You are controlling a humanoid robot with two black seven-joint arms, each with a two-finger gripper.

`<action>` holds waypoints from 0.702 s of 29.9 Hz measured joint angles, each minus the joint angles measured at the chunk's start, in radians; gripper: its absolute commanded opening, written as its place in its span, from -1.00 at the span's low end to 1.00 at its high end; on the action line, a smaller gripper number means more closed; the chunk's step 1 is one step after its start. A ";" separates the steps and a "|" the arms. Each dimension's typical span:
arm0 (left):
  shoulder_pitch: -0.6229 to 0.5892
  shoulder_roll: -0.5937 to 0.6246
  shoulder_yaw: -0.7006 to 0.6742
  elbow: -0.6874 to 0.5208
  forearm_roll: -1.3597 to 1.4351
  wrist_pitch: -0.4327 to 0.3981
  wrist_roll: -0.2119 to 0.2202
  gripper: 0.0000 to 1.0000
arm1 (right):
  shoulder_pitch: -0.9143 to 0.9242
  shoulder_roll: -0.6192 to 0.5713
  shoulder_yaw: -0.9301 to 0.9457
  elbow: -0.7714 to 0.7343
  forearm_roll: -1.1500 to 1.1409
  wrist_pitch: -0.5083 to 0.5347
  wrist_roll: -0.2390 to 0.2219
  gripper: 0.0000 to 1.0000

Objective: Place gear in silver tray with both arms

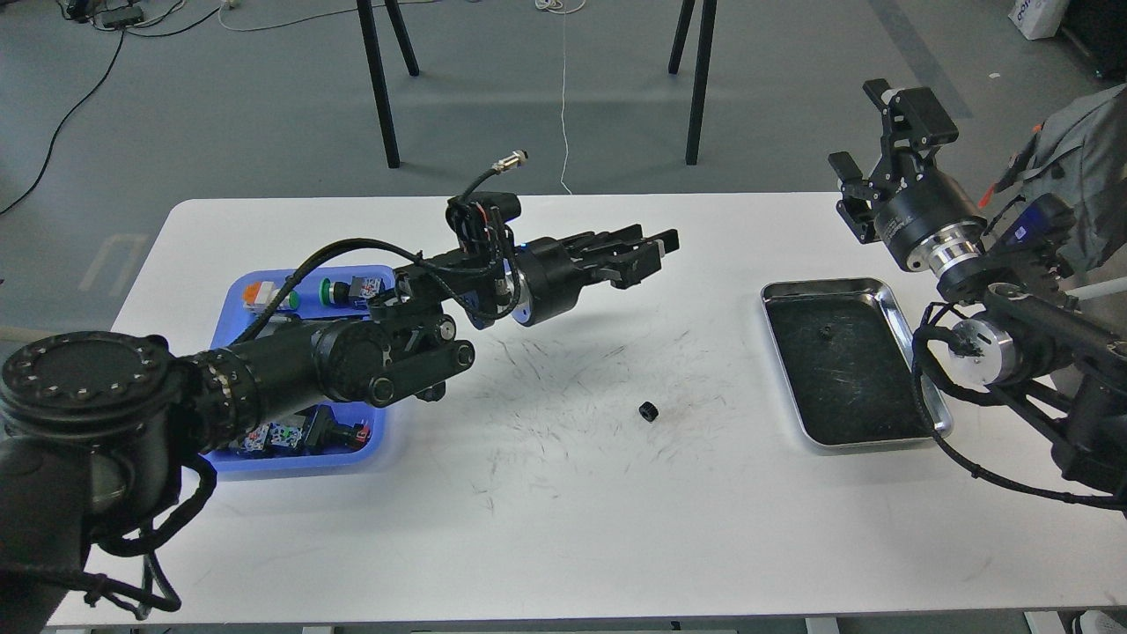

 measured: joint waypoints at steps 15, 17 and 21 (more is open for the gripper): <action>-0.077 0.284 -0.141 0.012 -0.428 -0.490 0.000 0.99 | 0.133 -0.180 -0.187 0.176 -0.064 0.021 0.000 0.97; -0.082 0.323 -0.165 0.015 -0.468 -0.554 0.000 0.99 | 0.155 -0.182 -0.214 0.182 -0.085 0.021 0.000 0.97; -0.085 0.391 -0.193 0.015 -0.523 -0.634 0.000 0.99 | 0.192 -0.180 -0.270 0.183 -0.120 0.021 0.000 0.97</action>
